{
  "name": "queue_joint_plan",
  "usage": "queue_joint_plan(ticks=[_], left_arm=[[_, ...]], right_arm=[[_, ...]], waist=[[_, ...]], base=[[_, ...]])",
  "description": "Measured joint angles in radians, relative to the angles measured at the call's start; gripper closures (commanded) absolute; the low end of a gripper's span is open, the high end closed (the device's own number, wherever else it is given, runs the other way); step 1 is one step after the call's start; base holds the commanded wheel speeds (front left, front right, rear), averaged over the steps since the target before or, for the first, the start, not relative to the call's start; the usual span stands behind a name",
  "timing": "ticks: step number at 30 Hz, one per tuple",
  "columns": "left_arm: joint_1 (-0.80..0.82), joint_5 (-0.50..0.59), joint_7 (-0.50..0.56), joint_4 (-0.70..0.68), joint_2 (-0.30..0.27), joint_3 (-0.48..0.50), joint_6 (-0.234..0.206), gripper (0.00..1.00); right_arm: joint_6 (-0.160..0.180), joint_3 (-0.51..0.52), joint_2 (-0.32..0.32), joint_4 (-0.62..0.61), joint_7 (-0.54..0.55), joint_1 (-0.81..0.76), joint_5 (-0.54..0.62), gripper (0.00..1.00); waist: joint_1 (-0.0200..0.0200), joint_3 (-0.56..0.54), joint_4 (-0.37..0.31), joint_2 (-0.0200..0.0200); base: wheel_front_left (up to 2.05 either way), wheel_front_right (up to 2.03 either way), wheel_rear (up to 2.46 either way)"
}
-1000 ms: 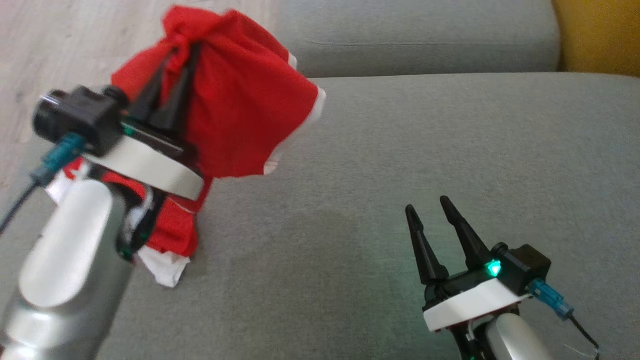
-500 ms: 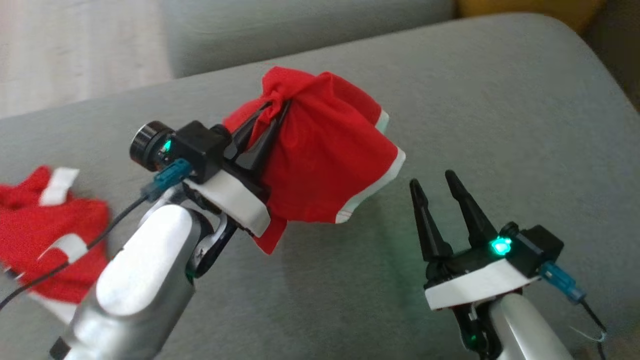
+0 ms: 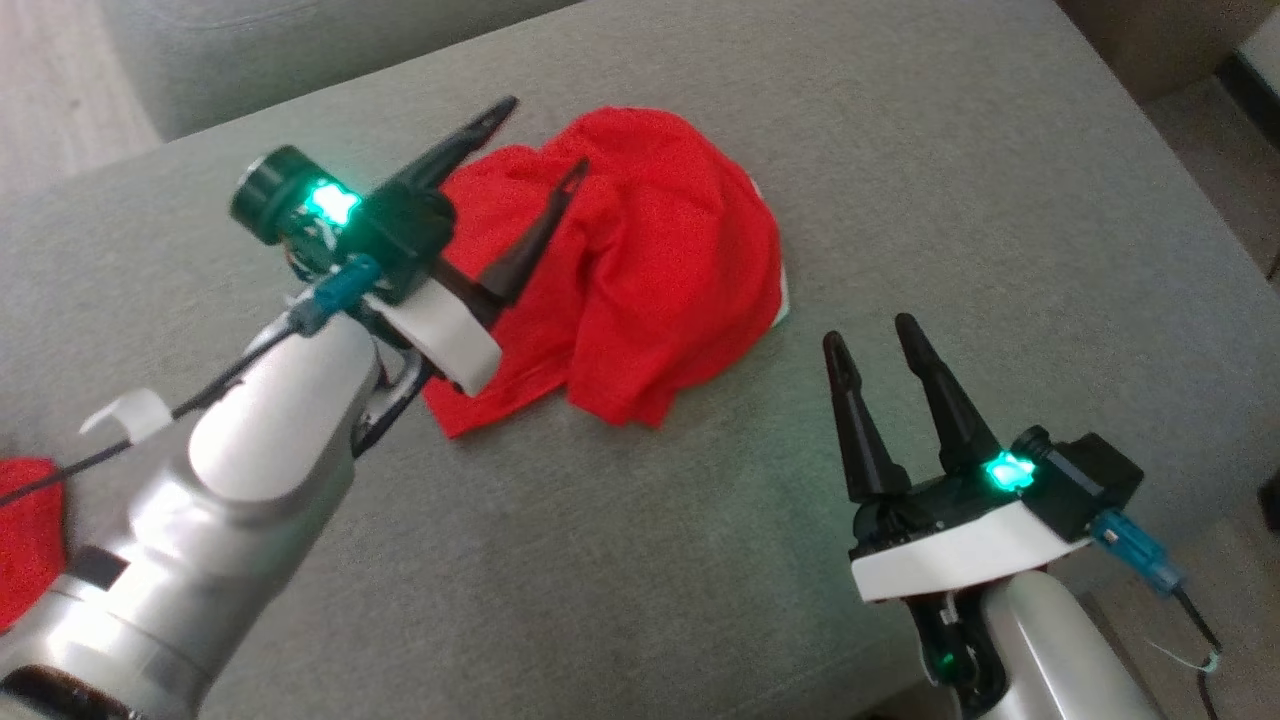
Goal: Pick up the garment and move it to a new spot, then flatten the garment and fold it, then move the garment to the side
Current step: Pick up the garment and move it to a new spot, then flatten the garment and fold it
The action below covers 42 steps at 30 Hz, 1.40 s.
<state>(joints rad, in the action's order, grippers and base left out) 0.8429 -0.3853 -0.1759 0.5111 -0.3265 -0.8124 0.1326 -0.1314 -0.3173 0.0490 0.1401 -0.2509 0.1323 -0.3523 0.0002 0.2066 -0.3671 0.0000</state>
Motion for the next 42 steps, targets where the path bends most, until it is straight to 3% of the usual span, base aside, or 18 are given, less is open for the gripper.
queue_joint_plan(ticks=[6, 10, 17, 22, 29, 32, 39, 42], left_arm=[[0.007, -0.014, -0.058, 0.052, 0.000, 0.010, -0.002, 0.00], [-0.045, -0.047, -0.076, 0.029, -0.003, 0.068, -0.041, 0.00], [-0.327, -0.083, -0.076, -0.159, -0.010, 0.211, -0.127, 0.00], [-0.533, -0.055, -0.077, -0.272, -0.001, 0.263, -0.162, 0.00], [-0.735, -0.008, -0.076, -0.357, 0.068, 0.345, -0.203, 0.00], [-0.777, 0.000, -0.076, -0.378, 0.101, 0.390, -0.201, 0.00], [-0.778, 0.068, -0.076, -0.386, 0.134, 0.428, -0.151, 0.00], [-0.771, 0.081, -0.076, -0.383, 0.150, 0.442, -0.134, 0.00]], right_arm=[[0.000, 0.013, 0.000, 0.005, 0.000, -0.001, 0.012, 0.00], [0.000, 0.031, 0.000, 0.017, 0.000, -0.002, 0.038, 0.00], [0.000, 0.083, 0.000, 0.045, 0.000, -0.051, 0.095, 0.00], [0.000, 0.110, 0.000, 0.064, 0.000, -0.088, 0.126, 0.00], [0.000, 0.132, -0.001, 0.081, 0.000, -0.132, 0.134, 0.00], [0.000, 0.137, -0.001, 0.082, 0.000, -0.148, 0.134, 0.00], [0.000, 0.163, -0.002, 0.087, 0.000, -0.147, 0.157, 0.00], [0.000, 0.178, -0.002, 0.156, 0.000, -0.132, 0.209, 0.00]], waist=[[-0.0001, -0.013, 0.063, 0.0000], [-0.0001, -0.032, 0.128, 0.0000], [-0.0003, -0.079, 0.256, 0.0000], [-0.0003, -0.123, 0.330, 0.0000], [-0.0004, -0.181, 0.381, 0.0000], [-0.0005, -0.191, 0.391, 0.0000], [-0.0003, -0.174, 0.406, 0.0000], [-0.0002, -0.153, 0.411, 0.0000]], base=[[0.00, 0.00, 0.00], [0.00, 0.00, 0.00], [0.00, 0.00, 0.00], [0.00, 0.00, 0.00], [0.00, 0.00, 0.00], [0.00, 0.00, 0.00], [0.00, 0.00, 0.00], [0.00, 0.00, 0.00]])
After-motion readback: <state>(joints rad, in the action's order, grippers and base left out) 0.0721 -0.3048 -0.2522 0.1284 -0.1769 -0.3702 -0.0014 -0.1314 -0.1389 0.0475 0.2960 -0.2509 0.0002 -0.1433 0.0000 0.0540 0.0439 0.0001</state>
